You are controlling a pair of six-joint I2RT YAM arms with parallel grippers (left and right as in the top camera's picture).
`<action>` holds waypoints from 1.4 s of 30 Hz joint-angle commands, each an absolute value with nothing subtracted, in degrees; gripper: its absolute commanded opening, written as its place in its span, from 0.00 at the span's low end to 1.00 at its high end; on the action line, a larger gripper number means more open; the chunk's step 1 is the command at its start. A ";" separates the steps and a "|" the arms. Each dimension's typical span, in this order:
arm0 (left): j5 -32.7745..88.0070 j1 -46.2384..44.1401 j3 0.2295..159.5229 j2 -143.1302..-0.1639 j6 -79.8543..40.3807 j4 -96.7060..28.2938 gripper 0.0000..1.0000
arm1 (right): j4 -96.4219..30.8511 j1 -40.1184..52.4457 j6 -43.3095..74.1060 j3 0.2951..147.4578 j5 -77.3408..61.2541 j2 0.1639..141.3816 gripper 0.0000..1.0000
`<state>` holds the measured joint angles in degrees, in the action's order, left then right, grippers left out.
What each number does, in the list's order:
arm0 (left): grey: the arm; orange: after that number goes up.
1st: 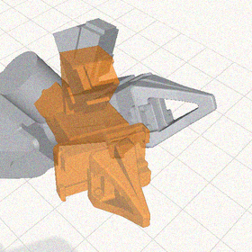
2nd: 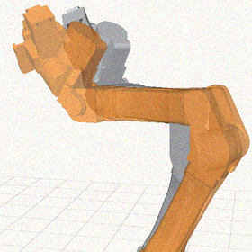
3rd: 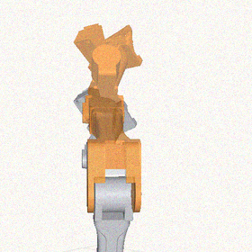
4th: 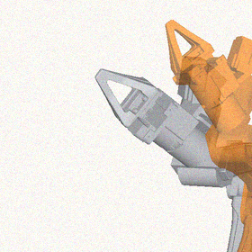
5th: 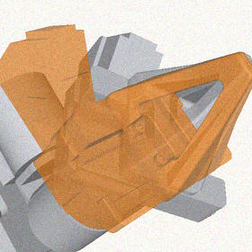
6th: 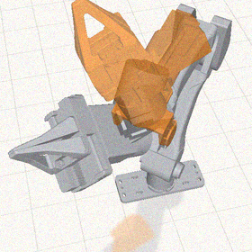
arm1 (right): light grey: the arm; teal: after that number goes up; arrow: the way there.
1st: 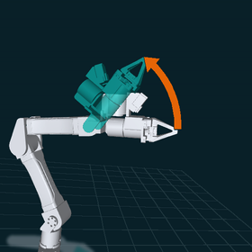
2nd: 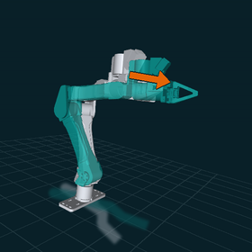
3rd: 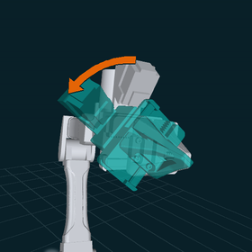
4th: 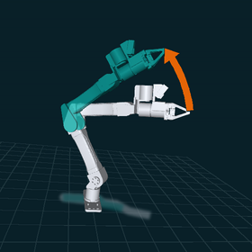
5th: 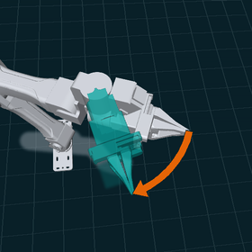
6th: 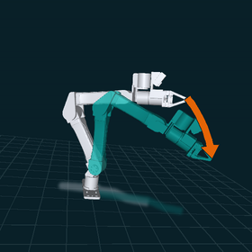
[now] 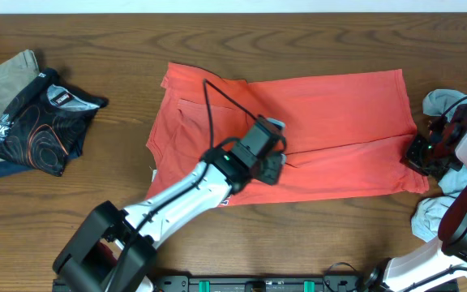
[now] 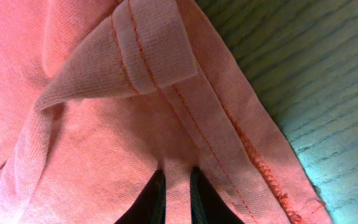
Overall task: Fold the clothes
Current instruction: 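Drag the pinched fabric rightward with the left gripper toward the right gripper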
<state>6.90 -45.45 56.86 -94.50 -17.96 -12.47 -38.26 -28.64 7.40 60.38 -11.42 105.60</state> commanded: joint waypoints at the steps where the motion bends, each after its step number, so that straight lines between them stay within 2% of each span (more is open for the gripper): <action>1: 7.09 -47.86 56.90 -95.20 -17.87 -10.48 0.60 | -38.11 -28.32 8.10 57.58 -10.90 108.88 0.14; 12: 17.78 -51.72 56.93 -103.02 -18.63 -3.86 0.60 | -38.52 -28.32 8.12 57.58 -10.96 108.88 0.15; 20: 17.41 -51.70 56.93 -107.77 -16.47 -2.76 0.60 | -38.46 -28.32 8.10 57.58 -10.94 108.88 0.15; 31: 15.16 -50.59 56.93 -111.18 -16.12 5.85 0.60 | -38.59 -28.32 8.10 57.58 -10.94 108.88 0.15; 36: 9.39 -47.94 56.93 -111.18 -16.08 7.86 0.61 | -38.74 -28.32 8.10 57.58 -10.94 108.88 0.15; 42: 9.34 -42.44 56.93 -111.18 -13.10 13.08 0.64 | -39.16 -28.32 8.10 57.58 -10.94 108.88 0.15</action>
<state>11.44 -44.97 56.90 -110.28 -15.49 11.62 -38.41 -28.64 7.40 60.36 -11.68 105.58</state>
